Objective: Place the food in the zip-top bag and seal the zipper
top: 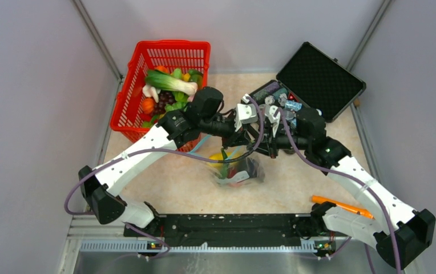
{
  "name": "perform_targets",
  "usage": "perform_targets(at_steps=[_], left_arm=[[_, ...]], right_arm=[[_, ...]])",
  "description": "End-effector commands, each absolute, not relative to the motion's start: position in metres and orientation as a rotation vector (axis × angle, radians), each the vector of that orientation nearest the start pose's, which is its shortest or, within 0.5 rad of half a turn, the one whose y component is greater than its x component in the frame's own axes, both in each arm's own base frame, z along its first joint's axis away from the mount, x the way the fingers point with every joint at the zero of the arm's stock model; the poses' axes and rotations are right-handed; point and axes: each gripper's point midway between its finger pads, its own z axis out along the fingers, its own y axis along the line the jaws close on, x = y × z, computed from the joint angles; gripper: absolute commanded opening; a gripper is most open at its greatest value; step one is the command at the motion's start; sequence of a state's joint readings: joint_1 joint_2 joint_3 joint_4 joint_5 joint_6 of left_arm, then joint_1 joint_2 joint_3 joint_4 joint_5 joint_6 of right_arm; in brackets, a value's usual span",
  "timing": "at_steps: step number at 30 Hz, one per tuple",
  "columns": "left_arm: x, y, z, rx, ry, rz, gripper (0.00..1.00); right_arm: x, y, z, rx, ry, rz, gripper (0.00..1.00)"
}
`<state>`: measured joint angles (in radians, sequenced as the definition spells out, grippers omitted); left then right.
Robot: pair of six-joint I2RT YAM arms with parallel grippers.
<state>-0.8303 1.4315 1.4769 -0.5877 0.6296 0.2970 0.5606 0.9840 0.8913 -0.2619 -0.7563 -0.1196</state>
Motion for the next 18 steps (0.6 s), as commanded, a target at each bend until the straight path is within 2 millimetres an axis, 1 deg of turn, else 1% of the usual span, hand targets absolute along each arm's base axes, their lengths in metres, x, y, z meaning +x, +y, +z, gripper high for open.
perform_targets(at_steps=[1, 2, 3, 4, 5, 9, 14, 18], left_arm=[[0.200, -0.360, 0.304, 1.473, 1.542, -0.960, 0.13], [0.201, -0.360, 0.303, 1.474, 1.546, -0.958, 0.13], [0.200, -0.361, 0.302, 1.481, 1.544, -0.959, 0.08], [0.200, -0.361, 0.302, 1.487, 1.543, -0.962, 0.01], [0.199, -0.361, 0.302, 1.490, 1.542, -0.965, 0.00], [0.198, -0.356, 0.297, 1.514, 1.558, -0.939, 0.00], [0.203, -0.340, 0.282, 1.551, 1.622, -0.828, 0.00], [0.205, -0.332, 0.279, 1.564, 1.637, -0.781, 0.00]], right_arm=[[0.193, 0.260, 0.282, -1.119, 1.500, 1.014, 0.00], [0.192, 0.260, 0.283, -1.119, 1.498, 1.015, 0.00], [0.193, 0.260, 0.283, -1.117, 1.498, 1.013, 0.00], [0.193, 0.260, 0.282, -1.116, 1.503, 1.013, 0.00], [0.193, 0.260, 0.281, -1.114, 1.507, 1.008, 0.00], [0.196, 0.257, 0.278, -1.105, 1.524, 0.982, 0.00], [0.195, 0.255, 0.275, -1.104, 1.532, 0.971, 0.00], [0.193, 0.255, 0.272, -1.115, 1.531, 0.980, 0.00]])
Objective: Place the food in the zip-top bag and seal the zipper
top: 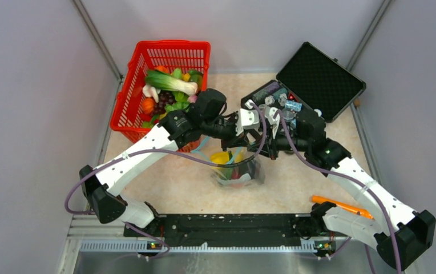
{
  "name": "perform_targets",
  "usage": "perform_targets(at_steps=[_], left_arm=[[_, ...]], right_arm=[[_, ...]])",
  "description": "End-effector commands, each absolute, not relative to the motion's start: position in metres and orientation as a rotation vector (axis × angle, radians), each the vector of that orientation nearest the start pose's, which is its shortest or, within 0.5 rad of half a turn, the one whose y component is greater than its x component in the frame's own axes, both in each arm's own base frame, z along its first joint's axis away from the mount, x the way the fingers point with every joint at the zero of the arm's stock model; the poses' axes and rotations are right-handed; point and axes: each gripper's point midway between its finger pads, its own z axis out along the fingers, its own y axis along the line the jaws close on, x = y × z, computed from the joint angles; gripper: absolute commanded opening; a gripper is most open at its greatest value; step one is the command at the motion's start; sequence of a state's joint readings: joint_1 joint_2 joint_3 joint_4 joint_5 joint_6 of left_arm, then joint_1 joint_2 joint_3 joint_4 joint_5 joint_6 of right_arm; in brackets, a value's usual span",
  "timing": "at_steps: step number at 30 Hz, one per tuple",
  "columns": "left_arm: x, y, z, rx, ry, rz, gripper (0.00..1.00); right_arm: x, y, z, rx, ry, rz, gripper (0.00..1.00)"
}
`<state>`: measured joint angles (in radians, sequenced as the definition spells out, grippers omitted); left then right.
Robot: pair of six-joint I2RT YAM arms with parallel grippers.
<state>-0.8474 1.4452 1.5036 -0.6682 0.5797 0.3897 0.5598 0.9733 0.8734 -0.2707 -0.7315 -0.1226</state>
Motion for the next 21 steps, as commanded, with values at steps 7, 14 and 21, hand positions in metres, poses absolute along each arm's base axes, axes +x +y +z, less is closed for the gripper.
perform_targets(at_steps=[7, 14, 21], left_arm=[[0.202, -0.327, 0.273, 1.592, 1.657, -0.769, 0.00], [0.197, -0.339, 0.285, 1.557, 1.612, -0.860, 0.00], [0.196, -0.349, 0.297, 1.554, 1.572, -0.913, 0.00]], right_arm=[[0.193, 0.254, 0.272, -1.113, 1.527, 0.974, 0.00], [0.190, 0.255, 0.270, -1.112, 1.531, 0.994, 0.00], [0.192, 0.257, 0.270, -1.118, 1.524, 1.001, 0.24]])
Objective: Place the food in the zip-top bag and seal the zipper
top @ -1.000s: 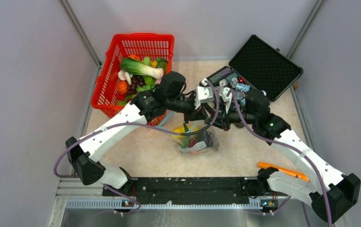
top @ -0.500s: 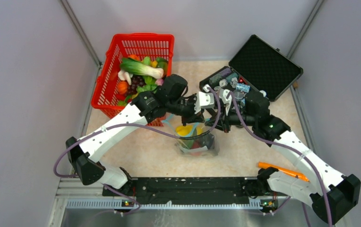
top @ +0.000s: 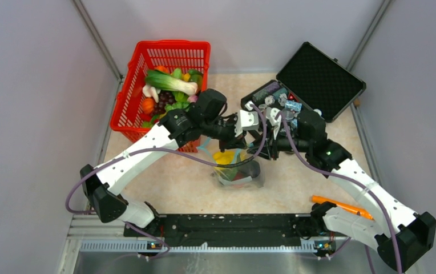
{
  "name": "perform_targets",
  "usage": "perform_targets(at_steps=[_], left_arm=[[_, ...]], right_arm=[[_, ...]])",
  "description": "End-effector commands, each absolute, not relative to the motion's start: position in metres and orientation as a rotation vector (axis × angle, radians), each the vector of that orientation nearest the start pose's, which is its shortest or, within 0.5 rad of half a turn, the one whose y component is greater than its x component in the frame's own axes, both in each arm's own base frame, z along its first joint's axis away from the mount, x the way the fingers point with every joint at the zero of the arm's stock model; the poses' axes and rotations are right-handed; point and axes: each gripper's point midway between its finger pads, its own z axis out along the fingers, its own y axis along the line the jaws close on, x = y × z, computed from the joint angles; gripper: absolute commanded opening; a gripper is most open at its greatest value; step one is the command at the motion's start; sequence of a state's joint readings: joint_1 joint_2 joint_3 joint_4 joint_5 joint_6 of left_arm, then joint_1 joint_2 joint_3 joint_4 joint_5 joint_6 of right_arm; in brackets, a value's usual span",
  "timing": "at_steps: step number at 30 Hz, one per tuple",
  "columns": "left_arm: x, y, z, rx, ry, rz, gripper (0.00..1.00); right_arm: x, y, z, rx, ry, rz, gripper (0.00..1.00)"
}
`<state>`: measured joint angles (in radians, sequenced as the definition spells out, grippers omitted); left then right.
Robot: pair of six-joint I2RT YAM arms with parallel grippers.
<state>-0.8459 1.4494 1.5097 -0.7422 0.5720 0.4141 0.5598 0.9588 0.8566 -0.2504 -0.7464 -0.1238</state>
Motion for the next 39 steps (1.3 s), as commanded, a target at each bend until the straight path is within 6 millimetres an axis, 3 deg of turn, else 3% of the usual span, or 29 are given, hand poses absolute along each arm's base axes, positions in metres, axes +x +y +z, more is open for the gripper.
perform_targets(at_steps=[1, 6, 11, 17, 27, 39], left_arm=[[0.195, -0.349, 0.296, 1.557, 1.572, -0.916, 0.00], [0.195, -0.348, 0.296, 1.557, 1.575, -0.913, 0.00], [0.195, -0.347, 0.294, 1.565, 1.583, -0.903, 0.00], [0.195, -0.347, 0.295, 1.566, 1.576, -0.901, 0.00], [0.201, -0.333, 0.283, 1.578, 1.639, -0.804, 0.00], [0.207, -0.316, 0.275, 1.565, 1.695, -0.697, 0.00]], right_arm=[[0.192, 0.258, 0.269, -1.121, 1.529, 1.002, 0.24], [0.195, 0.259, 0.264, -1.133, 1.531, 0.996, 0.23], [0.190, 0.261, 0.278, -1.125, 1.444, 1.016, 0.22], [0.192, 0.260, 0.269, -1.139, 1.493, 1.004, 0.00], [0.196, 0.252, 0.289, -1.018, 1.423, 0.951, 0.00], [0.188, 0.247, 0.287, -1.017, 1.423, 0.950, 0.00]])
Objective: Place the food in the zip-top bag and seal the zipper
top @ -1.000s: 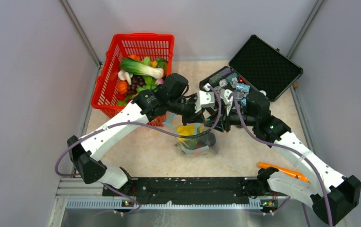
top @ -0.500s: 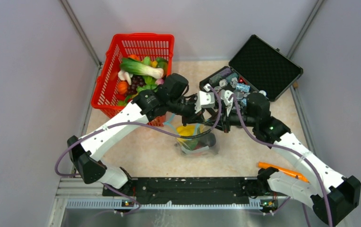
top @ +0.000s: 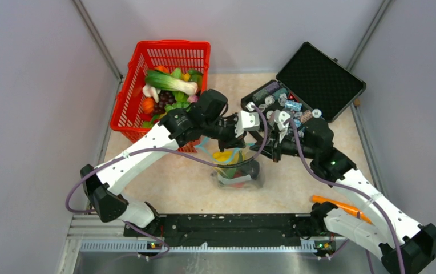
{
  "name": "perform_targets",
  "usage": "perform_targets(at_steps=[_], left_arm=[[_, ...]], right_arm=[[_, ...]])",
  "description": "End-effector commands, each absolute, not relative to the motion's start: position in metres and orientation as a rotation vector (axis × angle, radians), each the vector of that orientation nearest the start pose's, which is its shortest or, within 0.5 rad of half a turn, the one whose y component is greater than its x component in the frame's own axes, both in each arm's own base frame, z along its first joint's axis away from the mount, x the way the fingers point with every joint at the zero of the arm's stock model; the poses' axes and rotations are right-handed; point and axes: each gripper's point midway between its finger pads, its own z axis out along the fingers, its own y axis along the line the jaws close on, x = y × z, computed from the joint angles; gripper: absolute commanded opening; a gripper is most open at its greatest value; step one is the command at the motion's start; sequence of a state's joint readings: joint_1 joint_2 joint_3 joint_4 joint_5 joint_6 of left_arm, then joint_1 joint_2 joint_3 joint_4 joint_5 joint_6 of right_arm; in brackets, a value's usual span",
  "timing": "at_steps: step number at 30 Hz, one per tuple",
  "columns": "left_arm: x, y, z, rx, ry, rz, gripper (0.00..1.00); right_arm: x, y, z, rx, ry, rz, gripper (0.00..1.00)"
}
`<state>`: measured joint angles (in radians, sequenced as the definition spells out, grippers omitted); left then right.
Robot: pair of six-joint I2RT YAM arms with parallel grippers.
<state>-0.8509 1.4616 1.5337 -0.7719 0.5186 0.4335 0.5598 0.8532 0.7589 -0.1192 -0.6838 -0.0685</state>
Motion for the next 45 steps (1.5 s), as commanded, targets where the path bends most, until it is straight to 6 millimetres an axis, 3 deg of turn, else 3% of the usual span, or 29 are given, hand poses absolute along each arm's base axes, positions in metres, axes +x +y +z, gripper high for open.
perform_targets(at_steps=[1, 4, 7, 12, 28, 33, 38, 45], left_arm=[[0.206, -0.317, 0.277, 1.561, 1.689, -0.707, 0.00], [0.201, -0.322, 0.286, 1.550, 1.654, -0.755, 0.00], [0.200, -0.327, 0.293, 1.540, 1.626, -0.785, 0.00], [0.200, -0.330, 0.296, 1.540, 1.620, -0.800, 0.00], [0.197, -0.334, 0.298, 1.556, 1.610, -0.830, 0.00], [0.196, -0.334, 0.298, 1.557, 1.607, -0.834, 0.00], [0.196, -0.334, 0.297, 1.558, 1.612, -0.836, 0.00], [0.202, -0.329, 0.293, 1.557, 1.632, -0.783, 0.00]], right_arm=[[0.187, 0.248, 0.286, -1.022, 1.423, 0.960, 0.00], [0.186, 0.252, 0.282, -1.029, 1.449, 0.996, 0.00], [0.189, 0.256, 0.277, -1.046, 1.485, 1.023, 0.17], [0.189, 0.262, 0.284, -1.065, 1.430, 1.042, 0.27], [0.201, 0.263, 0.294, -1.116, 1.394, 0.965, 0.30], [0.197, 0.267, 0.292, -1.164, 1.368, 0.987, 0.24], [0.190, 0.269, 0.291, -1.198, 1.351, 1.026, 0.01], [0.191, 0.265, 0.294, -1.173, 1.349, 0.995, 0.00]])
